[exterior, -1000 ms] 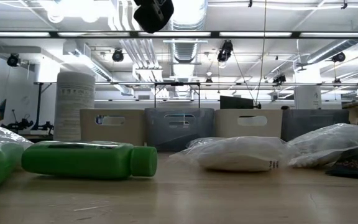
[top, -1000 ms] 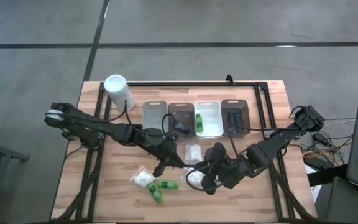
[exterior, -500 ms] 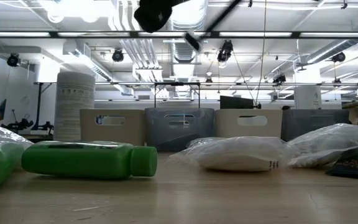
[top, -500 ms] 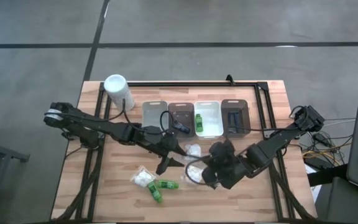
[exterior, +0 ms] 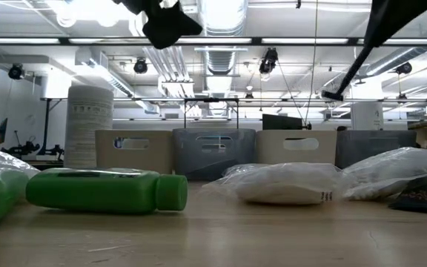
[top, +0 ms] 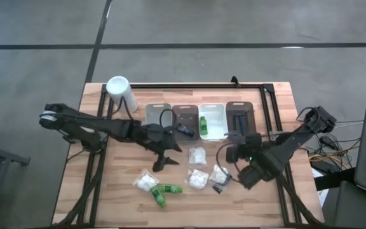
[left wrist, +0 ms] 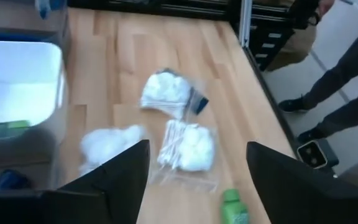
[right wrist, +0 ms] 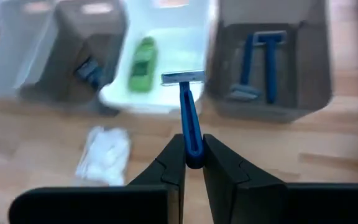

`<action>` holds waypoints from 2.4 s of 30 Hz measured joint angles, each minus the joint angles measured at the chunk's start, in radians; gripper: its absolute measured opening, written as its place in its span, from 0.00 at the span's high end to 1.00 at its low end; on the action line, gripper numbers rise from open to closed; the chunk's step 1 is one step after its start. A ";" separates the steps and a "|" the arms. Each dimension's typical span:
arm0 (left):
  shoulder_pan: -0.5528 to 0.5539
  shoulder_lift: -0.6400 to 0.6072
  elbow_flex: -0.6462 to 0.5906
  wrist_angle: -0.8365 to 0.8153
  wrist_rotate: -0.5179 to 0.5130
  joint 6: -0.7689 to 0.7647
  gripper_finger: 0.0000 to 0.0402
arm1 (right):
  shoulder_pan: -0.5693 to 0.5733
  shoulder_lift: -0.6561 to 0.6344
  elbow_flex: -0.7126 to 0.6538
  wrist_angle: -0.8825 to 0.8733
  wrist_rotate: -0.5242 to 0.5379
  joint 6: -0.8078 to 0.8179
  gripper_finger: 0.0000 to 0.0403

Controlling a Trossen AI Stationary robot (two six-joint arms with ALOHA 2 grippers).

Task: Pick & Place Travel size toiletries
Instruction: Put the blue razor into the right black bin, then put the left green shampoo into the white bin

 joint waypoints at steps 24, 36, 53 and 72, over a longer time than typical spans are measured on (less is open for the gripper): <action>0.320 -0.037 -0.002 -0.278 0.331 0.297 0.35 | -0.580 -0.323 -0.566 0.483 -0.081 -0.521 0.86; 0.310 -0.037 -0.062 -0.328 0.281 0.222 0.35 | -0.572 -0.307 -0.566 0.500 -0.223 -0.566 0.51; 0.202 -0.057 -0.117 -0.369 0.280 0.124 0.35 | -0.276 -0.177 -0.326 0.496 -0.302 -0.420 0.26; 0.022 -0.058 -0.113 -0.369 0.239 -0.103 0.35 | -0.217 0.172 0.026 0.511 -0.426 -0.576 0.28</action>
